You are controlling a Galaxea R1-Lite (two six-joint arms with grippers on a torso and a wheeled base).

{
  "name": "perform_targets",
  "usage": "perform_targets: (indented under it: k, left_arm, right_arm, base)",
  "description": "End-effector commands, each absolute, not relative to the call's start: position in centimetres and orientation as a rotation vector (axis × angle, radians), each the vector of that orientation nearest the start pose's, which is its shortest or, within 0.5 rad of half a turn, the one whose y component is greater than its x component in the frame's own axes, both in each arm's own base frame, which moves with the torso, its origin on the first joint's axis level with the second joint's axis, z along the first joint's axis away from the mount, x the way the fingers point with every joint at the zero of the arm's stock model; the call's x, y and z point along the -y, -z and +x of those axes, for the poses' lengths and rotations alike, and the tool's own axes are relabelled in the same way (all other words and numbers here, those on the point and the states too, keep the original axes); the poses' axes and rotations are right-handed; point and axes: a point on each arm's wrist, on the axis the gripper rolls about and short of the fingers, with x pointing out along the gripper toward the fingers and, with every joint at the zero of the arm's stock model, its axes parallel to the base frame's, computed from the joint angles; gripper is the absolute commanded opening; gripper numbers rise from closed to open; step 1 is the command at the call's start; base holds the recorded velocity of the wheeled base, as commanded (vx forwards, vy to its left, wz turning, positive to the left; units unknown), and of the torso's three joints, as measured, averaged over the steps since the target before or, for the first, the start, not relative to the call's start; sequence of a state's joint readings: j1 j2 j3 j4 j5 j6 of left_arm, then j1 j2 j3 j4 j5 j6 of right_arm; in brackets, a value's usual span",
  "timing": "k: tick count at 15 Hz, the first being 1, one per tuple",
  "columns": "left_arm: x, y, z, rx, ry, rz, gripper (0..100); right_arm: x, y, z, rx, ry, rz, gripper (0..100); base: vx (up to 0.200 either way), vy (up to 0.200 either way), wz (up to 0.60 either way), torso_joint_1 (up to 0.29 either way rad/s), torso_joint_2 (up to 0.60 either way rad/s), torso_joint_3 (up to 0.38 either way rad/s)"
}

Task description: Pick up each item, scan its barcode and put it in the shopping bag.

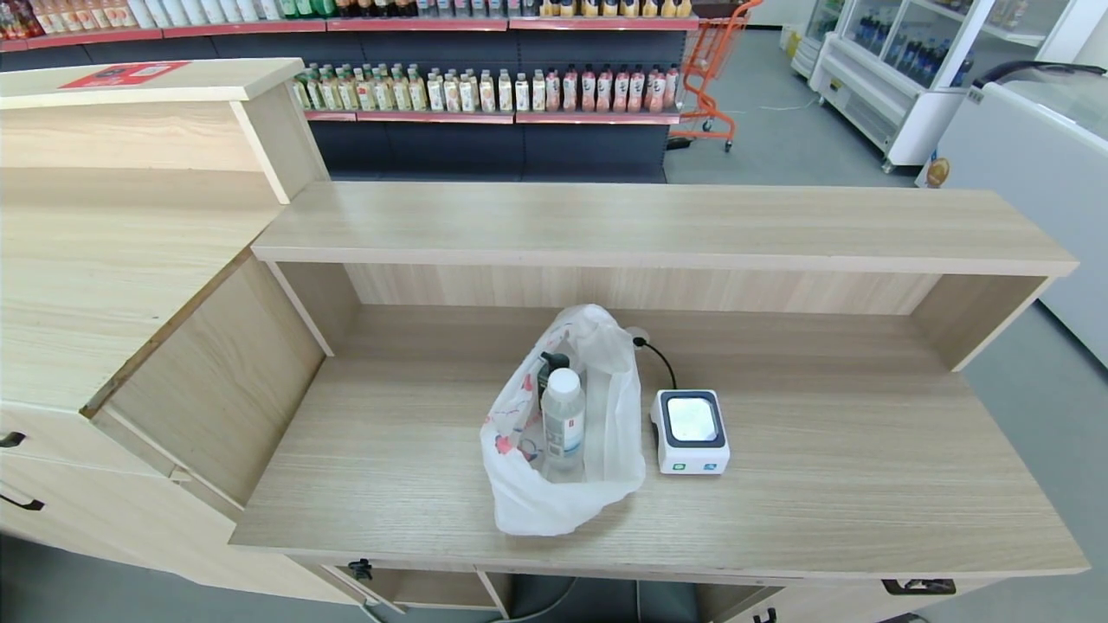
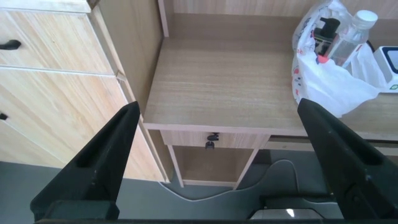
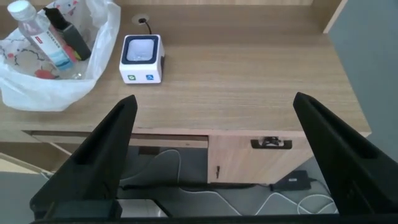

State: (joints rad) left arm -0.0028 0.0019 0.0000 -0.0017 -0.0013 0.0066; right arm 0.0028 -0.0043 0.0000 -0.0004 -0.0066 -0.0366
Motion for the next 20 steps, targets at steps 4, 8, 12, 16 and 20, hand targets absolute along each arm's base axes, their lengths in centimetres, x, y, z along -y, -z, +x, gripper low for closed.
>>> perform_targets:
  k: [4, 8, 12, 16, 20]
  left_arm:
    - [0.0, -7.57, -2.27, 0.0, 0.005, 0.011, 100]
    - [-0.01, -7.57, -2.27, 0.0, 0.003, 0.006, 100]
    - [-0.01, -7.57, -2.27, 0.0, 0.003, 0.006, 100]
    - [-0.01, -7.57, -2.27, 0.0, 0.003, 0.006, 100]
    - [-0.01, -7.57, -2.27, 0.0, 0.003, 0.006, 100]
  right_arm:
    - [0.02, -7.55, -2.28, 0.0, 0.005, -0.04, 100]
    - [0.02, -7.55, -2.28, 0.0, 0.005, -0.038, 100]
    - [0.02, -7.53, -2.28, -0.002, 0.003, -0.048, 0]
    - [0.02, -7.53, -2.28, -0.002, 0.001, -0.049, 0]
    - [0.02, -7.53, -2.28, -0.002, 0.005, -0.028, 0]
  base:
    - [0.2, -0.2, 0.0, 0.006, 0.0, 0.0]
    - [0.05, -0.05, 0.0, 0.001, 0.0, 0.001]
    - [0.15, 0.0, 0.0, -0.001, 0.0, 0.001]
    - [0.0, 0.0, 0.0, 0.0, 0.0, 0.0]
    - [0.0, 0.0, 0.0, 0.0, 0.0, 0.0]
